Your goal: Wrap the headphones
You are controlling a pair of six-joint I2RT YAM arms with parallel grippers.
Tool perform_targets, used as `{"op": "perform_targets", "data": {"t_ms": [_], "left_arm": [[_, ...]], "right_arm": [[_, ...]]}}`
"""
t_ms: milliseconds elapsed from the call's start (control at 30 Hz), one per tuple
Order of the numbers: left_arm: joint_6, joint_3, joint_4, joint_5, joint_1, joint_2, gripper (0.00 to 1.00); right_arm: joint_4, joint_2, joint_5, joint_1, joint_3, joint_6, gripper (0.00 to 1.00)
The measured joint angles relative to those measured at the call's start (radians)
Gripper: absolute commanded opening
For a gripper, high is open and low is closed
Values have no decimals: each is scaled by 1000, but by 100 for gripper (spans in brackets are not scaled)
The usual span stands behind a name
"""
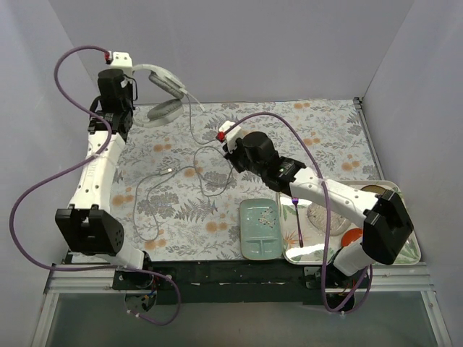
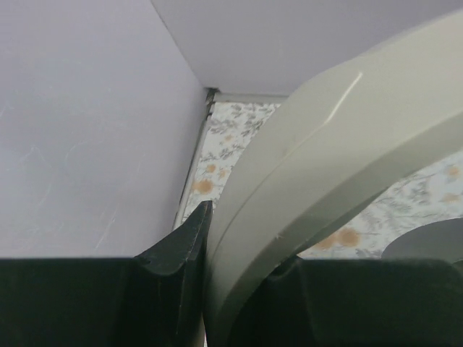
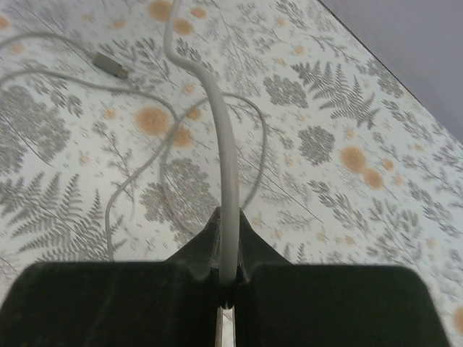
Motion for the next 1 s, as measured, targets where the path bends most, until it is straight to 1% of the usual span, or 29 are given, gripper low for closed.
{"op": "perform_targets", "data": {"t_ms": [133, 233, 333, 500, 633, 767, 867, 1000], "left_arm": [[105, -117, 87, -127, -55, 67, 0], [186, -185, 147, -198, -116, 98, 0], [270, -269, 222, -250, -192, 101, 0], [396, -380, 316, -287, -320, 98, 0], [468, -463, 341, -281, -409, 80, 0], [503, -504, 312, -252, -448, 32, 0], [473, -494, 233, -186, -464, -10, 0], [386, -425, 92, -45, -472, -28, 0]], "right_arm": [[-232, -31, 67, 6, 82, -102, 1], [-352, -51, 82, 7, 127, -151, 1], [-407, -61, 109, 8, 170, -191, 1], [-458, -46, 183, 5, 269, -257, 1], [-459, -13, 217, -26, 333, -299, 1], [-460, 37, 224, -85, 388, -327, 1], [-465, 81, 196, -124, 448, -336, 1], [-466, 141, 111, -163, 562, -333, 1]]}}
